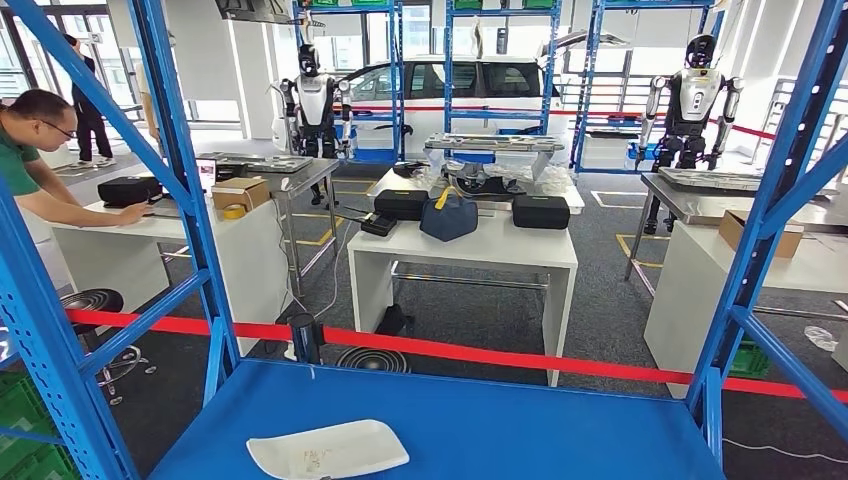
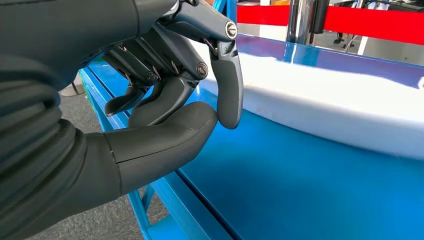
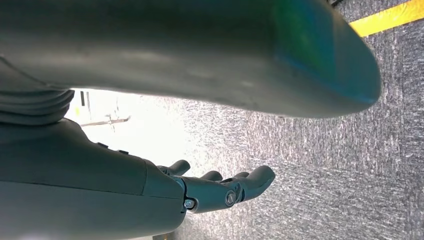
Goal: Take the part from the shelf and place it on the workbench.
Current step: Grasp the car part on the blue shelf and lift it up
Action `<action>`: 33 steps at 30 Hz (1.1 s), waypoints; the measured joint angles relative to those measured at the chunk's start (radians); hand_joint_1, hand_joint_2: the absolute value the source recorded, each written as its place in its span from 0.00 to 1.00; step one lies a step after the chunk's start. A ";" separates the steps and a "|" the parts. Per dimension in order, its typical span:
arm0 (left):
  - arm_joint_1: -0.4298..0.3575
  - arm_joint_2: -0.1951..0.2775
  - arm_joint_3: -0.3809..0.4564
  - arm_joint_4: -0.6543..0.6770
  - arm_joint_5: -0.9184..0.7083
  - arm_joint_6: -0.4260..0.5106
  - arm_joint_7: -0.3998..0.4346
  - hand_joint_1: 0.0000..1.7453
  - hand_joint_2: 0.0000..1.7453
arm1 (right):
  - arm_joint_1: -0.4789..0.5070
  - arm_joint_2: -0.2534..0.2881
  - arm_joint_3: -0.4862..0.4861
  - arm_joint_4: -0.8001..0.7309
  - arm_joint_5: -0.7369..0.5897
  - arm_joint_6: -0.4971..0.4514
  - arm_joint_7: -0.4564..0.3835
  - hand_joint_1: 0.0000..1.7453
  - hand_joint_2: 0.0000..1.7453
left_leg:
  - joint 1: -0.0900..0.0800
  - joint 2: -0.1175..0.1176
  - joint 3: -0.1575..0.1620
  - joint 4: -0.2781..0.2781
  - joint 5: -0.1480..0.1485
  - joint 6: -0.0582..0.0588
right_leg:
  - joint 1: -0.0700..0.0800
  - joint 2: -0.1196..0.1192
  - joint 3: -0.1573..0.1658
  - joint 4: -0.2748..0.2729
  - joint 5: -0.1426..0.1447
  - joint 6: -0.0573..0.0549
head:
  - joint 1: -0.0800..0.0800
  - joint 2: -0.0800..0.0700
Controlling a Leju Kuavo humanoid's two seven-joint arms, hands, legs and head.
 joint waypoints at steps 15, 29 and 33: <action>-0.017 -0.003 0.055 -0.017 0.056 0.131 -0.191 0.00 1.00 | -0.001 0.000 0.015 0.000 0.017 0.003 0.000 0.00 0.00 | 0.000 0.000 0.000 0.000 0.000 0.000 | 0.000 0.000 0.000 0.000 0.000 0.000 | 0.000 0.000; -0.063 -0.035 0.100 -0.046 0.118 0.062 -0.407 0.00 1.00 | 0.000 0.000 0.016 0.000 0.019 0.007 0.000 0.00 0.00 | 0.000 0.000 0.000 0.000 0.000 0.000 | 0.000 0.000 0.000 0.000 0.000 0.000 | 0.000 0.000; -0.067 -0.040 0.100 -0.048 0.119 0.062 -0.408 0.00 1.00 | 0.000 0.000 0.016 0.000 0.019 0.007 0.000 0.00 0.00 | 0.000 0.000 0.000 0.000 0.000 0.000 | 0.000 0.000 0.000 0.000 0.000 0.000 | 0.000 0.000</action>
